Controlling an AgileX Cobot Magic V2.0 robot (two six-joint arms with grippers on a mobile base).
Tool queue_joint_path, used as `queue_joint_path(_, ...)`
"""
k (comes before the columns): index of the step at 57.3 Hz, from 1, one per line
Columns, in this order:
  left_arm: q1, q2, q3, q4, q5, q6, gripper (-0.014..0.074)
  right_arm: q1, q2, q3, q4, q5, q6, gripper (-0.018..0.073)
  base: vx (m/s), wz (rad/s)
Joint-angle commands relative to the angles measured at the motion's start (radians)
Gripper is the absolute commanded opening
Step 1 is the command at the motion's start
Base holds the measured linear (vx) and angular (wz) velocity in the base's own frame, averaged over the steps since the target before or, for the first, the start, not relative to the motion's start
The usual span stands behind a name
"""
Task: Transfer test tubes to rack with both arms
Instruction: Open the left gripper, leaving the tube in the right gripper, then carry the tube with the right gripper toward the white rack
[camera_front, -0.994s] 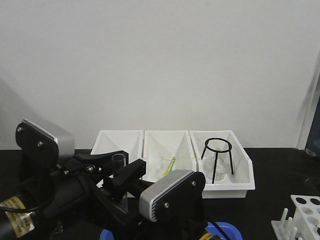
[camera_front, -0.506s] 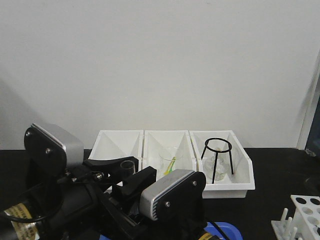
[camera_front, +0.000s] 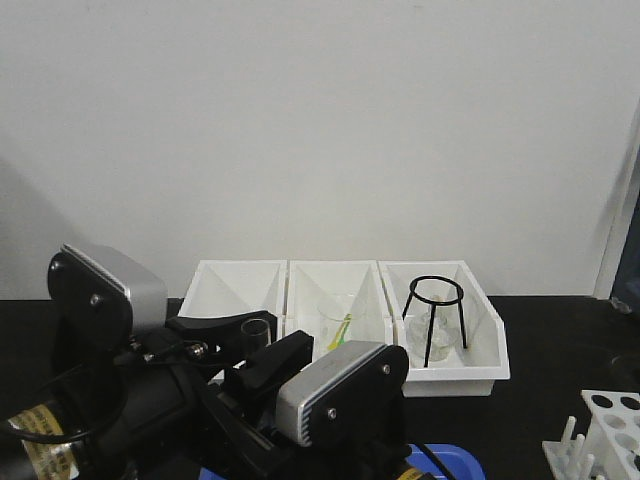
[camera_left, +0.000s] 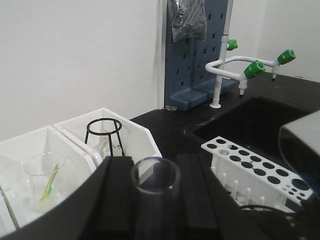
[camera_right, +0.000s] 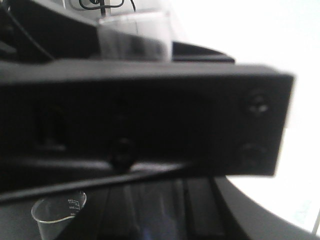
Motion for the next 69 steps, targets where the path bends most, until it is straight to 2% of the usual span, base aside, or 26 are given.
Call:
queue_joint_path(1,-0.009,-0.022,-0.032,-0.002,-0.083,-0.005,0.0011,-0.005,-0.033,-0.036,0.002,-0.099,0.0,-0.001,0.0,0.0)
queue_joint_path(10,-0.009,-0.022,-0.032,-0.002,-0.083,-0.004,0.0107,-0.005,-0.033,-0.036,0.002,-0.09,0.0,-0.0009,0.0,0.0)
queue_joint_path(22,0.003,-0.025,-0.032,-0.001,-0.088,0.004,0.0337,-0.005,-0.033,-0.036,-0.001,-0.084,0.0,-0.0008,0.0,0.0)
queue_joint_path(29,0.013,-0.025,-0.032,-0.001,-0.12,0.003,0.042,-0.005,-0.033,-0.036,0.0,-0.079,0.0,-0.0008,0.0,0.0)
queue_joint_path(45,0.028,-0.044,-0.033,-0.001,-0.179,0.004,0.0435,-0.005,-0.033,-0.036,0.0,-0.054,0.0,-0.0008,0.0,0.0)
queue_joint_path(58,0.098,-0.132,-0.033,-0.009,-0.186,0.003,0.0435,-0.005,-0.033,-0.036,0.0,-0.052,0.0,-0.0008,0.0,0.0)
queue_joint_path(69,0.156,-0.207,-0.033,-0.009,-0.107,0.004,0.0435,-0.005,-0.033,-0.036,0.002,-0.054,-0.001,-0.0008,0.0,0.0)
